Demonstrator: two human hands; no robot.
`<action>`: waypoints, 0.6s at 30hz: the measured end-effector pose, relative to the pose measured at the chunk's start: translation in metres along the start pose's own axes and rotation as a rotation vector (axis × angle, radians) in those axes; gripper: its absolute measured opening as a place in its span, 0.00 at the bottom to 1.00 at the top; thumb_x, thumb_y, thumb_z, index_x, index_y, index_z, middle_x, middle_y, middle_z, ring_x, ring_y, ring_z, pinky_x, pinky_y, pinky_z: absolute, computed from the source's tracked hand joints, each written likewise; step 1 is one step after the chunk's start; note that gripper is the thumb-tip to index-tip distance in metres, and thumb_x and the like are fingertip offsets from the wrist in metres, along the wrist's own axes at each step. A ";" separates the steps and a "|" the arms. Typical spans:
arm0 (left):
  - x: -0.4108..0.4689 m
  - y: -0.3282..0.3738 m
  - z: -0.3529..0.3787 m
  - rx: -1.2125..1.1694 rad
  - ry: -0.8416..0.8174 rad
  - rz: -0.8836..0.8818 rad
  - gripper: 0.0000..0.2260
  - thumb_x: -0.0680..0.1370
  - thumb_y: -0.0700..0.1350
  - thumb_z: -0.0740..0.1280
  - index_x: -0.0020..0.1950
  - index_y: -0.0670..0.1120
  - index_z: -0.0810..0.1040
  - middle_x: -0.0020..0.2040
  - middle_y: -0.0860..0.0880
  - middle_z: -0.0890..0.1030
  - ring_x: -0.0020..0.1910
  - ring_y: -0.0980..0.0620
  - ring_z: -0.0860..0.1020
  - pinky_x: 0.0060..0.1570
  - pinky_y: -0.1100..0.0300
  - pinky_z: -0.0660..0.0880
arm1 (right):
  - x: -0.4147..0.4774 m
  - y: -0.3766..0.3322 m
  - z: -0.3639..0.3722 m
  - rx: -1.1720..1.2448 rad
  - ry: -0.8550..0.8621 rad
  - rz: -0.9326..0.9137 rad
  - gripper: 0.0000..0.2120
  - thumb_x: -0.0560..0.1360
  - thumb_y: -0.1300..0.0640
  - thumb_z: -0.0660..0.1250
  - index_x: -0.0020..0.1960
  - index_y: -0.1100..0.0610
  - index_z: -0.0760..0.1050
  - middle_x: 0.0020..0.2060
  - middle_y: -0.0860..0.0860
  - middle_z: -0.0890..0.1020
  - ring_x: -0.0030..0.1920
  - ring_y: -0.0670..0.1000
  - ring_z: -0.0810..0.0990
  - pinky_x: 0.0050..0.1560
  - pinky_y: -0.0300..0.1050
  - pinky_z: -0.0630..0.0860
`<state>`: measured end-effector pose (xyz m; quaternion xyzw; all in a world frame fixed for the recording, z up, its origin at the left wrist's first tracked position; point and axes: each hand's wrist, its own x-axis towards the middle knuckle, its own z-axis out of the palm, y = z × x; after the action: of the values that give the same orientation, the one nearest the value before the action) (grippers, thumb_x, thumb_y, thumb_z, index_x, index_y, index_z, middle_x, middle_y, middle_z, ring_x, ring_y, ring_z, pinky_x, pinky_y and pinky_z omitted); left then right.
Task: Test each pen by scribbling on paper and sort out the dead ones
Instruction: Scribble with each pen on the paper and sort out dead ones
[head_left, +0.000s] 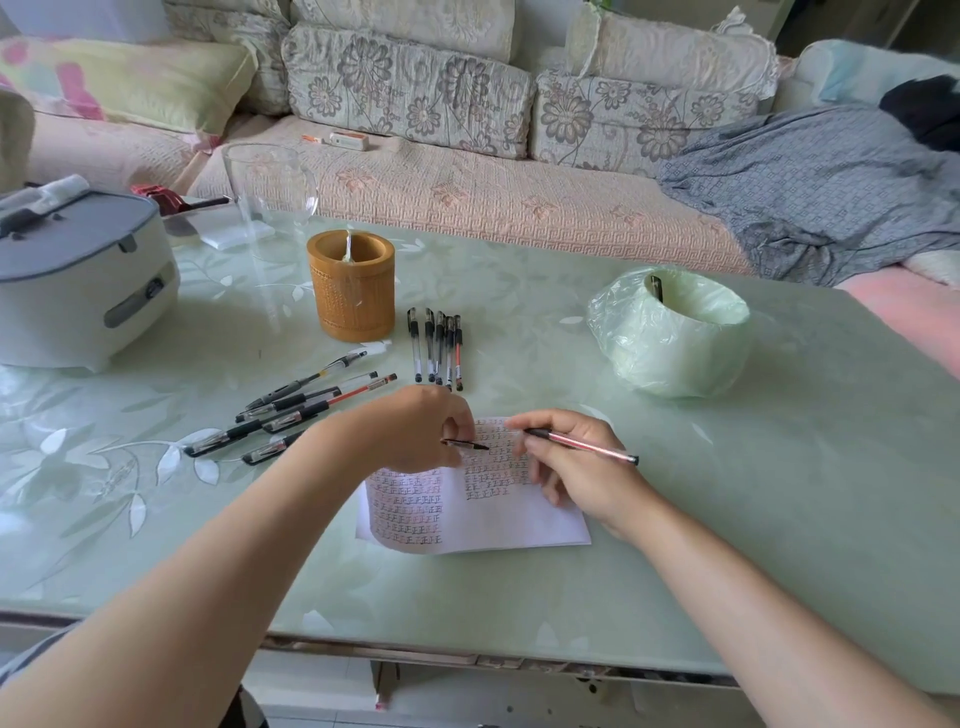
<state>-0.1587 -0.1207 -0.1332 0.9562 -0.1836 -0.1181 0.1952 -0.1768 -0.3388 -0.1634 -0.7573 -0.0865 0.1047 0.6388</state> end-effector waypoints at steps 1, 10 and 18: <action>0.000 -0.001 0.000 -0.003 0.012 -0.004 0.09 0.75 0.47 0.73 0.54 0.53 0.80 0.46 0.58 0.78 0.47 0.57 0.78 0.47 0.64 0.75 | 0.001 -0.002 -0.001 0.015 -0.028 0.000 0.14 0.80 0.68 0.60 0.56 0.56 0.81 0.36 0.54 0.80 0.28 0.49 0.76 0.23 0.39 0.70; 0.000 -0.002 -0.003 -0.053 0.117 -0.010 0.06 0.80 0.45 0.66 0.54 0.54 0.80 0.43 0.60 0.77 0.42 0.62 0.76 0.40 0.69 0.72 | 0.010 -0.030 -0.005 0.249 -0.124 0.115 0.20 0.80 0.71 0.51 0.61 0.60 0.78 0.46 0.57 0.78 0.32 0.55 0.79 0.30 0.47 0.78; 0.000 -0.004 -0.006 -0.067 0.164 -0.010 0.07 0.81 0.46 0.63 0.54 0.53 0.80 0.47 0.56 0.81 0.45 0.55 0.79 0.49 0.56 0.78 | 0.018 -0.025 -0.011 -0.709 0.119 -0.090 0.08 0.72 0.54 0.72 0.50 0.43 0.80 0.41 0.37 0.82 0.37 0.37 0.77 0.49 0.42 0.77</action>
<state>-0.1555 -0.1151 -0.1292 0.9565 -0.1581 -0.0466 0.2408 -0.1565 -0.3407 -0.1380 -0.9320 -0.1134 -0.0045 0.3443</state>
